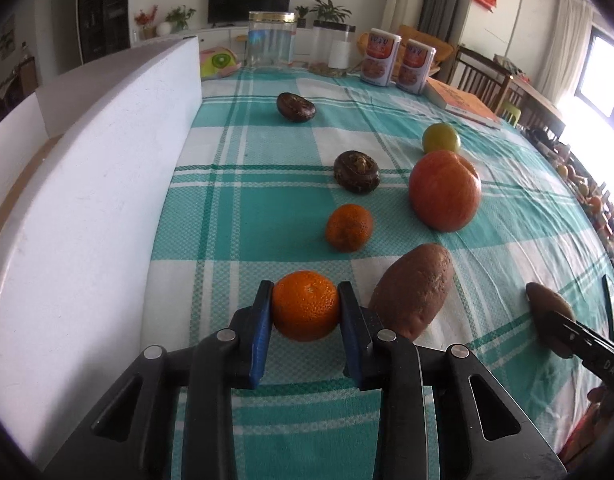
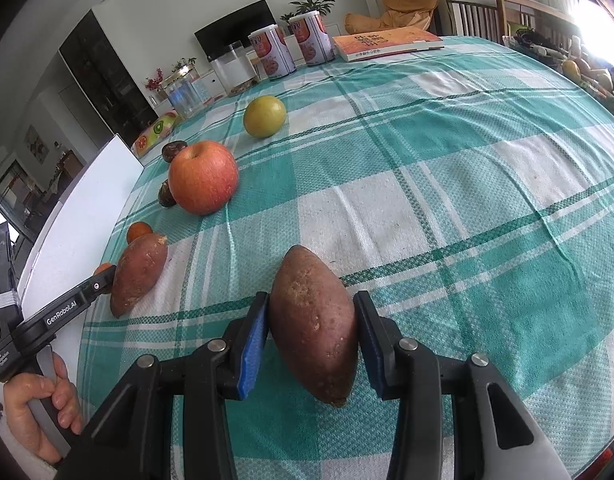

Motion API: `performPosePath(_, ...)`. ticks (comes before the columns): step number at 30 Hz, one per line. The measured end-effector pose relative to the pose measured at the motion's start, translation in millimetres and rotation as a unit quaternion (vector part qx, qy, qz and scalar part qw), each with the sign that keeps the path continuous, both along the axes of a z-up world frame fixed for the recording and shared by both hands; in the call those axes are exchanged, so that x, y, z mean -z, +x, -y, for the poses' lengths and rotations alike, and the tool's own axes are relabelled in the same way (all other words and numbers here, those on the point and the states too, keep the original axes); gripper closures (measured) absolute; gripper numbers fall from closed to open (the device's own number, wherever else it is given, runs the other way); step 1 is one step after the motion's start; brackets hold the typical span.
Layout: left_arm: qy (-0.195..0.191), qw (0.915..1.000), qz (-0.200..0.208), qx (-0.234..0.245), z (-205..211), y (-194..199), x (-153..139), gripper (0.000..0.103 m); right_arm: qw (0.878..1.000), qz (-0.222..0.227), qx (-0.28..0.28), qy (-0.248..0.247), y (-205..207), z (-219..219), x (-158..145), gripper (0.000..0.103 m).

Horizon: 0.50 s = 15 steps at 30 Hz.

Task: Organize fruits

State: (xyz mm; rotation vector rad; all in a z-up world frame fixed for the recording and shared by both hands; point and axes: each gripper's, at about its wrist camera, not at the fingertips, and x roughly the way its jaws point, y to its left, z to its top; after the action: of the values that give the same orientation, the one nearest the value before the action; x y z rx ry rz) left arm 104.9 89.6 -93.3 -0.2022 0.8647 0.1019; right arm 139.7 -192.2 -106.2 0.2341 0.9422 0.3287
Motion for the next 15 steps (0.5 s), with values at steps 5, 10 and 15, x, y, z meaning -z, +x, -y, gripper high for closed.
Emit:
performPosePath(5, -0.025, 0.9967, 0.019, 0.075, 29, -43, -29, 0.071, 0.998, -0.018, 0.006, 0.052, 1, 14, 2, 0.061)
performPosePath(10, -0.031, 0.9864, 0.001, 0.161, 72, -43, -10, 0.071, 0.999, -0.035, -0.015, 0.003, -1, 0, -3, 0.06)
performPosePath(15, 0.002, 0.9857, -0.022, 0.167, 75, -35, 11, 0.062, 0.994, -0.085, -0.059, -0.039, 3, -6, -9, 0.051)
